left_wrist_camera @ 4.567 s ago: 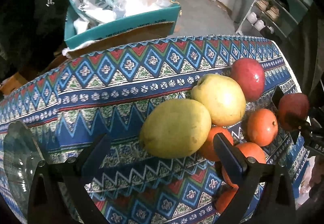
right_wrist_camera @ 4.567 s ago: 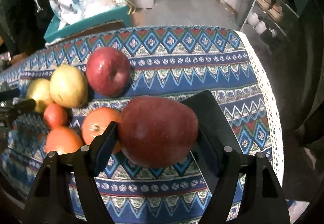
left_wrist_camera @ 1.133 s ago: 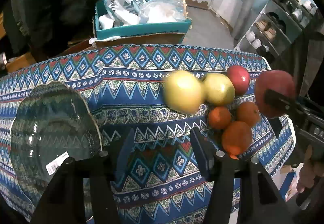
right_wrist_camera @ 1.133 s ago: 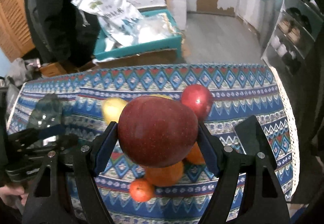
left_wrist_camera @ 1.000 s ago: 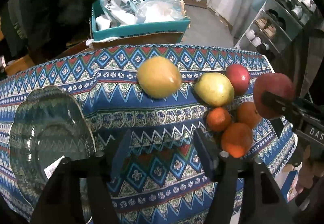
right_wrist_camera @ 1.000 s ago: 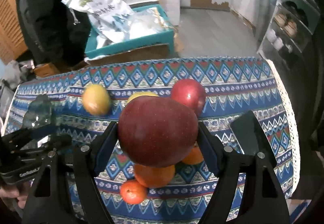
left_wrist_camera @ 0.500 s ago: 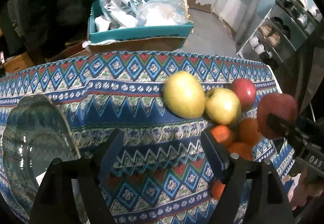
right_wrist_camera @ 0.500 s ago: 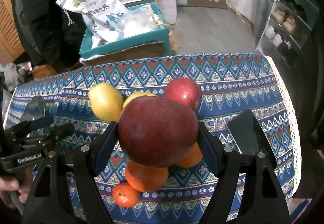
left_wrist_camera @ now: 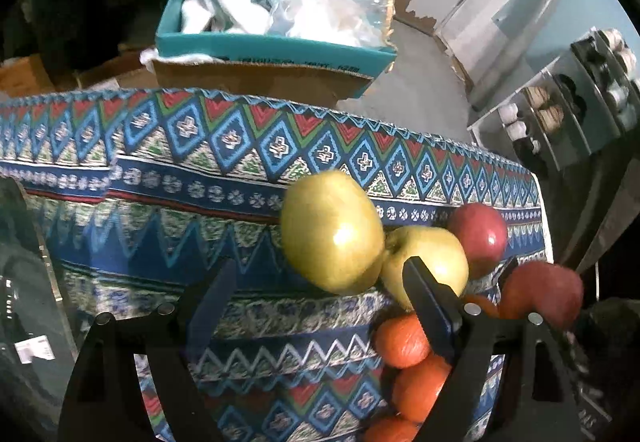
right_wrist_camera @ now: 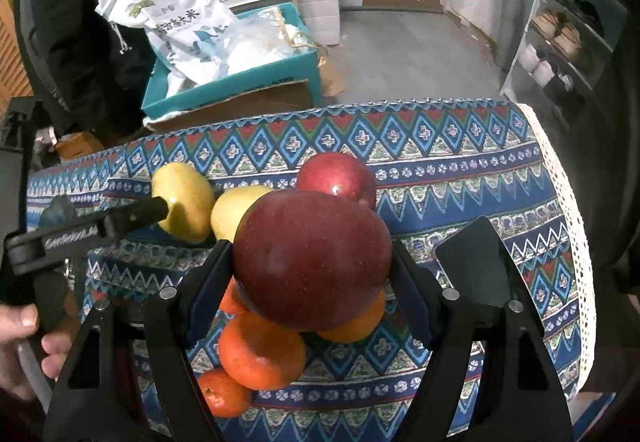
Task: Organize fruits
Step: 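Lift the red apple with the right tool while the left tool lifts the pear, then carry the pear with the left tool and the apple with the right tool over the green bowl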
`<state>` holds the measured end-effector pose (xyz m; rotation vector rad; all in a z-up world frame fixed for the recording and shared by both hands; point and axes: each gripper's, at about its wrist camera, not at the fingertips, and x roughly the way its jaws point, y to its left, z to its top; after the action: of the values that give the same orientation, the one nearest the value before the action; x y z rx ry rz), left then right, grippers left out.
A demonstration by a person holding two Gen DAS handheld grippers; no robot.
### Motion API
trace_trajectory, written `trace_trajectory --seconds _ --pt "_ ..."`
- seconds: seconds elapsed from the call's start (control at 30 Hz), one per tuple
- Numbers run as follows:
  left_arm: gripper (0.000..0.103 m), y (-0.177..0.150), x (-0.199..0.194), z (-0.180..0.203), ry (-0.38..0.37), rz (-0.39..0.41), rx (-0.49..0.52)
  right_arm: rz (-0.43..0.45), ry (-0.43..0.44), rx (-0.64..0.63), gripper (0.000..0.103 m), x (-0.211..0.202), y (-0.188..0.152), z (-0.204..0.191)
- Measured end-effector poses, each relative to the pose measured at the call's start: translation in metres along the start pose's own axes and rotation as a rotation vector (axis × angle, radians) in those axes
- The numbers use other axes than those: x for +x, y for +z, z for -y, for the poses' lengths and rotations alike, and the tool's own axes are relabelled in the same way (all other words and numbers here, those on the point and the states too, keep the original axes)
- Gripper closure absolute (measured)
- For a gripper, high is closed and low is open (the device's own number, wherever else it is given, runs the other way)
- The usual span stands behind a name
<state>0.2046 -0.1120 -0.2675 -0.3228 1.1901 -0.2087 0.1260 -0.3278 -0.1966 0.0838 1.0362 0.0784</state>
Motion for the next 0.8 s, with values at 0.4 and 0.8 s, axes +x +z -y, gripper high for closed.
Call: trace_trajectory --seconds 0.4,0.8 --pt "0.016 0.019 0.033 0.004 0.028 -0.034 -0.004 -0.001 -0.015 0.002 0.026 0.005 0.003 0.010" --pt "0.032 0.022 0.047 0.017 0.044 -0.065 0.066 -0.018 -0.039 0.021 0.026 0.019 0.008 0.015"
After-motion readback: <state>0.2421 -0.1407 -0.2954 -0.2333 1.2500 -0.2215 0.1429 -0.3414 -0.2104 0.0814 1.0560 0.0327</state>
